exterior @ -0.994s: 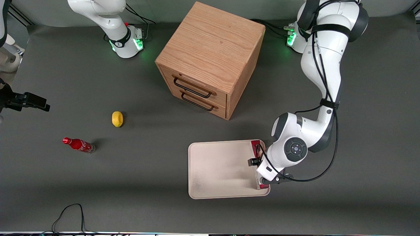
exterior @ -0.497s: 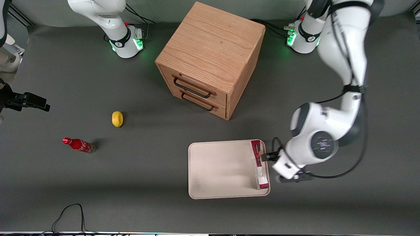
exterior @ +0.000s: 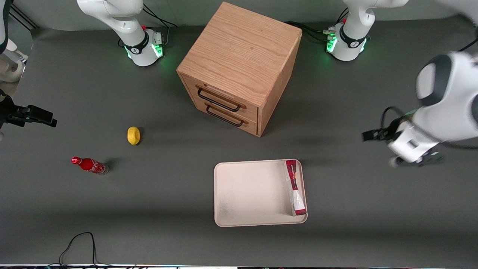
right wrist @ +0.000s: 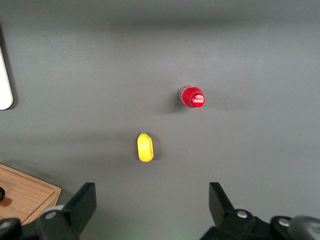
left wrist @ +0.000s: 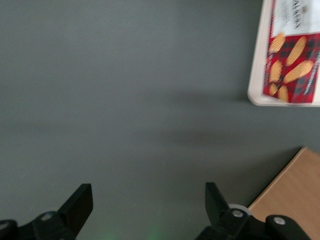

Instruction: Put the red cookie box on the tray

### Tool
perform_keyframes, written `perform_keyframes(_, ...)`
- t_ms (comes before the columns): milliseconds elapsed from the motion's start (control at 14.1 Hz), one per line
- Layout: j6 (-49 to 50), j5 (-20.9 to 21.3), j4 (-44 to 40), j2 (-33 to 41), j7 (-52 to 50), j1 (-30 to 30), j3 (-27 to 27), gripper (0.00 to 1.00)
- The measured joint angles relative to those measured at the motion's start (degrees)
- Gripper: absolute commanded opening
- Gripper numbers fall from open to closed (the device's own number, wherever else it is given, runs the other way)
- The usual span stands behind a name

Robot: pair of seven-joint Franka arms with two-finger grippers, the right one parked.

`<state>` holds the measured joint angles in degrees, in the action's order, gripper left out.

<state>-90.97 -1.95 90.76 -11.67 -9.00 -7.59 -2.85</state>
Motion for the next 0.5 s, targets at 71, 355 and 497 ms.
perform_keyframes(71,0.93,1.52,1.74,2.82,1.34,0.28,-0.85,1.0)
perform_keyframes(355,1.82,5.59,8.69,13.33,2.49,2.9,-1.9,1.0)
perform_keyframes(497,2.89,5.7,8.86,15.36,2.72,5.5,-1.75,1.0)
